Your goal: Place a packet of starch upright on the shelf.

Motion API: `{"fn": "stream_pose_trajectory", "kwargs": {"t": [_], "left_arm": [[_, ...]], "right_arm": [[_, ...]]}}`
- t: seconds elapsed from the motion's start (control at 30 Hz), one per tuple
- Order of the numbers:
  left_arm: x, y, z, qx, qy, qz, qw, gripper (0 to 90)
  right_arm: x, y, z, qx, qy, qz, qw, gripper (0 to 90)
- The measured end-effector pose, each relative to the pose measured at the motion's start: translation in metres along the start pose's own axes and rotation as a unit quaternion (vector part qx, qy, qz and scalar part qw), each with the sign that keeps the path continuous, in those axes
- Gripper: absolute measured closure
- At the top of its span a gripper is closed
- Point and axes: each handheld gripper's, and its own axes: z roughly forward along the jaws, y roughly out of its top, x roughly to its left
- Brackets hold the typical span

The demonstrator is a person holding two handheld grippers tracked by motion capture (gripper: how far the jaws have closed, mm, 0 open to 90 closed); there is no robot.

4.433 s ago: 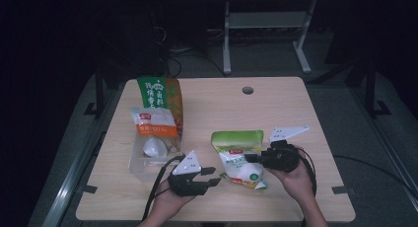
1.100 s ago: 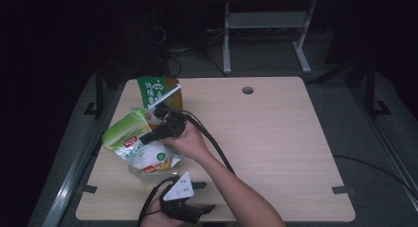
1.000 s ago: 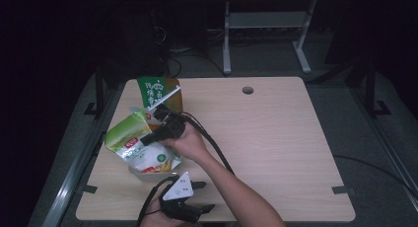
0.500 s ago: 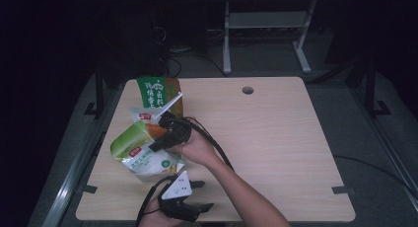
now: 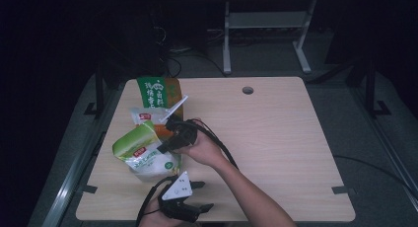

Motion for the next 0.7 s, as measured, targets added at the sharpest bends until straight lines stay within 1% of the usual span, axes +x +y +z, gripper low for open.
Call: {"fn": "stream_pose_trajectory", "kwargs": {"t": [0.1,0.13,0.17,0.2,0.27,0.3,0.33,0.6,0.7], "left_arm": [[0.000,0.000,0.000,0.004,0.001,0.002,1.0000,31.7],[0.000,0.000,0.000,0.004,0.001,0.002,1.0000,31.7],[0.000,0.000,0.001,0.004,0.002,0.003,1.0000,31.7],[0.001,0.000,0.000,0.004,0.002,0.006,1.0000,31.7],[0.002,0.000,0.000,0.005,0.002,0.006,1.0000,31.7],[0.003,0.000,0.000,0.004,0.003,0.004,1.0000,31.6],[0.003,0.000,0.000,0.004,0.004,0.003,1.0000,31.6],[0.002,-0.001,0.001,0.007,0.005,0.005,1.0000,31.7],[0.003,-0.001,0.001,0.008,0.006,0.002,0.9999,31.6]], "right_arm": [[-0.003,-0.008,-0.002,-0.001,0.002,0.004,1.0000,89.4],[-0.003,-0.008,-0.002,-0.001,0.002,0.004,1.0000,89.4],[-0.005,-0.014,-0.002,0.006,0.000,0.011,0.9999,89.3],[-0.006,-0.017,-0.001,0.008,-0.001,0.014,0.9999,89.3],[-0.008,-0.021,-0.001,0.004,0.002,0.015,0.9999,89.4],[-0.012,-0.027,-0.001,0.000,0.011,0.028,0.9995,89.4],[-0.012,-0.029,-0.001,-0.002,0.014,0.029,0.9995,89.4],[-0.013,-0.031,-0.001,-0.007,0.016,0.028,0.9995,89.2],[-0.012,-0.032,-0.002,-0.013,0.015,0.025,0.9995,86.7]]}}
